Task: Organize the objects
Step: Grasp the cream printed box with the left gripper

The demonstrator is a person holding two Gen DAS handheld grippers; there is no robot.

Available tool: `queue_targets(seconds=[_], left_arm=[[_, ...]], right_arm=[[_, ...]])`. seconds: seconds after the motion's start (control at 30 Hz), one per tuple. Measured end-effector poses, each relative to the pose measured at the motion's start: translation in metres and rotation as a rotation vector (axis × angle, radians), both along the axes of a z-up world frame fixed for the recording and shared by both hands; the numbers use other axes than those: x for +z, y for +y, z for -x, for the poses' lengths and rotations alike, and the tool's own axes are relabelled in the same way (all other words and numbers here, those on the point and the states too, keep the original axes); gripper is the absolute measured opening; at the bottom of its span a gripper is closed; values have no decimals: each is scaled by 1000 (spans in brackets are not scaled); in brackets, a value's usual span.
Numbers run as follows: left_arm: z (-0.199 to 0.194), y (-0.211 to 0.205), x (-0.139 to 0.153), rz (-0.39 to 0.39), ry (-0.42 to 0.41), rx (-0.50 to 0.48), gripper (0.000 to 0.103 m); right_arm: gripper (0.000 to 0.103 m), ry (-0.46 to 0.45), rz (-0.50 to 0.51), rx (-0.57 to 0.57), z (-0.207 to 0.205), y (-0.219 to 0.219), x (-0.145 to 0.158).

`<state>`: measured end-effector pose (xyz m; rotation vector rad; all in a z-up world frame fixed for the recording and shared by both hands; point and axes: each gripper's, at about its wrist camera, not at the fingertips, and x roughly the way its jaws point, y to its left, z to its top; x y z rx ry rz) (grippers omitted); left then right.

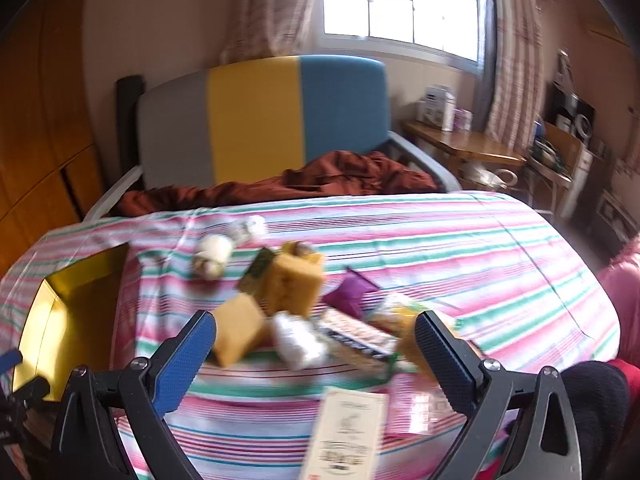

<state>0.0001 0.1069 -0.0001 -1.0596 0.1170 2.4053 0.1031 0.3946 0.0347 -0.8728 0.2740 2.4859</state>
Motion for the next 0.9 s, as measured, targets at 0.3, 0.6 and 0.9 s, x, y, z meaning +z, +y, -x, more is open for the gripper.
queue_targets(seconds=[0.3,0.6,0.9], left_arm=[[-12,88,-5,-20,-94,-297,103],[-46,182,-8,33,-79,-543,103],[-61,245,-29,80,-110,-643,103]], right_arm=[[102,4,60,-198,-46,62,6],[102,-5,103,-241,-65,84,-6],[102,-7,146,-301,-88,105,-17]])
